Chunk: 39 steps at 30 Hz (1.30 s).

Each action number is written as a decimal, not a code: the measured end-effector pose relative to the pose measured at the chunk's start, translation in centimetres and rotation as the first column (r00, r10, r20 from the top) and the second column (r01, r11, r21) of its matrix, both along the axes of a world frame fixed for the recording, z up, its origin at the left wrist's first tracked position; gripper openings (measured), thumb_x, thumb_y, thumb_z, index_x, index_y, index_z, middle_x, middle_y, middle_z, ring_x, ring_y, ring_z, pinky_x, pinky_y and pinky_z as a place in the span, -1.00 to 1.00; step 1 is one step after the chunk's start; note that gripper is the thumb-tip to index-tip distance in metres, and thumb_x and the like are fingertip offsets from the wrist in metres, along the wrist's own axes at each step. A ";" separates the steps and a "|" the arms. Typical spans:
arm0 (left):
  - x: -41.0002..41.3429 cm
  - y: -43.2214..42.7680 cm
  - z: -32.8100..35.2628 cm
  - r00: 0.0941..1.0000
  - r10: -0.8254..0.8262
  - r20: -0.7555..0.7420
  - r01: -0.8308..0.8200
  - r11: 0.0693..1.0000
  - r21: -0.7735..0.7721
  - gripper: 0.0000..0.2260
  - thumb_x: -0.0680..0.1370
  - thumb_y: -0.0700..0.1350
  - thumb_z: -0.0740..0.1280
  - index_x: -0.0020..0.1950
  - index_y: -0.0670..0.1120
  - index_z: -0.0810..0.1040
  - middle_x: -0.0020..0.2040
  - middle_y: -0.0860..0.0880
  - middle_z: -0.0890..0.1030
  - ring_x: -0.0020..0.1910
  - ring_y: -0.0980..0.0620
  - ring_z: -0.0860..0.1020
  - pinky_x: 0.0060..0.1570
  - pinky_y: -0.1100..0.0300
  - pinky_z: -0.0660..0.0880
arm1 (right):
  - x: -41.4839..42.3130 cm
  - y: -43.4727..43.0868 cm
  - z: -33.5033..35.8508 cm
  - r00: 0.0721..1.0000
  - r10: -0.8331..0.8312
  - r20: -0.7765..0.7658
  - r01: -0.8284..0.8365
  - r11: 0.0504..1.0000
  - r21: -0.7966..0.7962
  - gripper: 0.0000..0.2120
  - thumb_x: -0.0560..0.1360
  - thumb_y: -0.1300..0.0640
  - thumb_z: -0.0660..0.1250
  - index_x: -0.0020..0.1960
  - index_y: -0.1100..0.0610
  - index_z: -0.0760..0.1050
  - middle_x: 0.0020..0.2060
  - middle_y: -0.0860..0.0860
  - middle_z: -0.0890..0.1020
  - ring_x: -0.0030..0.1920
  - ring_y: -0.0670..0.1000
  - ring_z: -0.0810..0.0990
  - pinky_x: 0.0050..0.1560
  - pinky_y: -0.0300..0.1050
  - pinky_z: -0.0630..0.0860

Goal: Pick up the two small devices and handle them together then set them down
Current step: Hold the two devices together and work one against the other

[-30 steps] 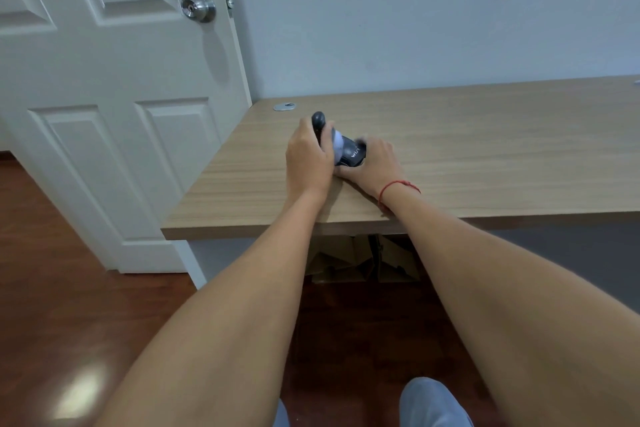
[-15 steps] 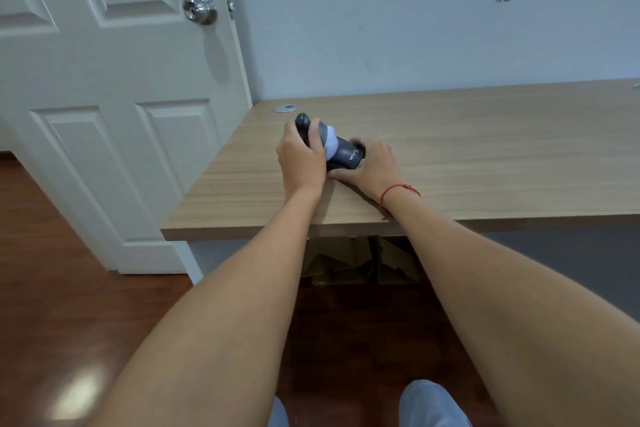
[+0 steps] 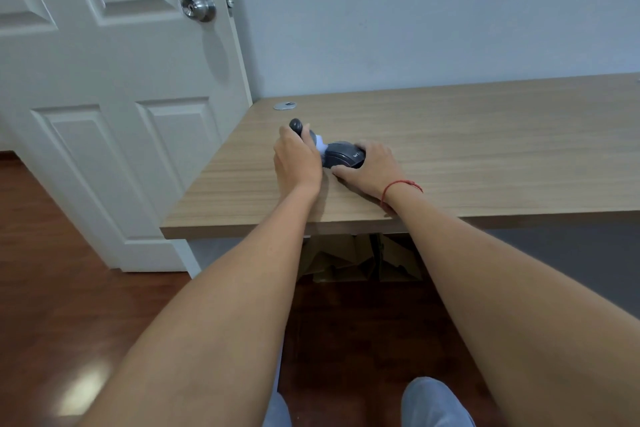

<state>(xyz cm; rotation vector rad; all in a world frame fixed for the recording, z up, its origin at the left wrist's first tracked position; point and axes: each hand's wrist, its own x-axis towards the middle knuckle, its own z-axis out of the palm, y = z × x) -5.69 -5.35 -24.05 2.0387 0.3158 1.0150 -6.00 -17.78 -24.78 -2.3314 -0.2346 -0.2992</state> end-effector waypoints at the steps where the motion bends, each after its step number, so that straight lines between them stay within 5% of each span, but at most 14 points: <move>1: -0.1 -0.1 0.0 0.999 -0.037 0.026 0.036 0.999 0.008 -0.71 0.62 -0.02 0.18 0.02 -0.27 0.45 -0.02 -0.25 0.59 -0.01 -0.21 0.52 -0.27 0.27 0.16 | 0.0 0.0 0.0 1.000 -0.004 0.000 0.004 1.000 -0.010 -0.62 0.33 -0.06 0.44 0.06 0.14 0.57 -0.08 0.08 0.67 -0.05 0.12 0.62 0.04 0.07 0.59; 4: -0.2 -0.4 0.0 0.994 -0.102 0.033 0.101 0.995 0.022 -0.74 0.61 -0.04 0.19 0.01 -0.25 0.45 -0.04 -0.22 0.60 -0.04 -0.17 0.54 -0.23 0.25 0.24 | 0.0 0.0 0.1 1.000 0.001 0.000 -0.001 0.998 -0.060 -0.63 0.36 -0.08 0.42 0.06 0.13 0.54 -0.06 0.07 0.66 -0.02 0.12 0.61 0.04 0.04 0.56; 8: 0.3 0.0 0.0 0.991 0.012 -0.134 -0.016 1.000 -0.027 -0.77 0.62 -0.09 0.15 0.06 -0.27 0.42 0.04 -0.25 0.57 0.05 -0.23 0.52 -0.17 0.12 0.28 | -0.2 0.0 0.2 1.000 0.007 -0.012 -0.008 0.997 -0.080 -0.57 0.40 -0.12 0.40 0.16 0.12 0.53 0.03 0.06 0.65 0.05 0.11 0.60 0.15 0.09 0.54; 15: 0.4 0.3 -0.1 0.999 -0.032 0.000 0.032 0.998 -0.061 -0.76 0.61 -0.08 0.19 -0.01 -0.28 0.45 -0.08 -0.20 0.57 -0.10 -0.11 0.48 -0.28 0.31 0.17 | 0.3 -0.1 0.1 0.998 -0.021 -0.057 0.027 0.994 0.101 -0.69 0.54 -0.04 0.20 0.04 0.14 0.60 -0.12 0.10 0.66 0.03 0.16 0.61 0.17 0.11 0.53; 21: -0.1 -0.3 -0.2 0.997 -0.069 0.046 0.071 0.996 -0.054 -0.84 0.57 -0.09 0.25 -0.17 -0.12 0.39 -0.27 -0.02 0.46 -0.26 0.00 0.37 -0.29 0.33 0.20 | 0.5 -0.2 -0.1 0.989 -0.150 -0.014 0.151 0.988 0.038 -0.59 0.52 -0.23 0.19 0.19 -0.04 0.61 0.03 -0.02 0.71 0.17 0.04 0.59 0.54 0.15 0.07; 28: -0.5 -0.7 -0.1 0.971 -0.240 -0.008 0.240 0.970 -0.030 -0.73 0.51 -0.09 0.30 -0.35 -0.15 0.37 -0.39 -0.09 0.48 -0.36 -0.02 0.42 -0.35 0.14 0.35 | 0.8 -0.1 0.3 0.951 -0.308 -0.029 0.309 0.951 0.017 -0.56 0.50 -0.30 0.21 0.19 -0.07 0.60 0.06 0.01 0.71 0.21 0.06 0.58 0.55 0.18 -0.03; 35: -0.1 0.0 -0.1 0.975 -0.223 -0.003 0.218 0.954 -0.206 -0.73 0.49 -0.10 0.34 -0.33 -0.25 0.51 -0.39 -0.13 0.57 -0.38 -0.04 0.54 -0.39 0.10 0.47 | 0.5 0.0 0.2 0.960 -0.280 -0.027 0.281 0.958 0.061 -0.59 0.50 -0.27 0.23 0.16 -0.07 0.63 -0.01 0.00 0.72 0.18 0.05 0.59 0.57 0.16 -0.07; 39: 0.0 -0.2 0.1 0.989 -0.142 0.038 0.146 0.977 -0.157 -0.77 0.52 -0.10 0.31 -0.30 -0.16 0.42 -0.34 -0.06 0.51 -0.28 -0.02 0.48 -0.31 0.25 0.30 | 0.3 -0.1 0.1 0.972 -0.233 -0.020 0.233 0.971 0.056 -0.58 0.50 -0.28 0.22 0.14 -0.05 0.64 0.01 0.01 0.72 0.18 0.06 0.59 0.56 0.18 -0.06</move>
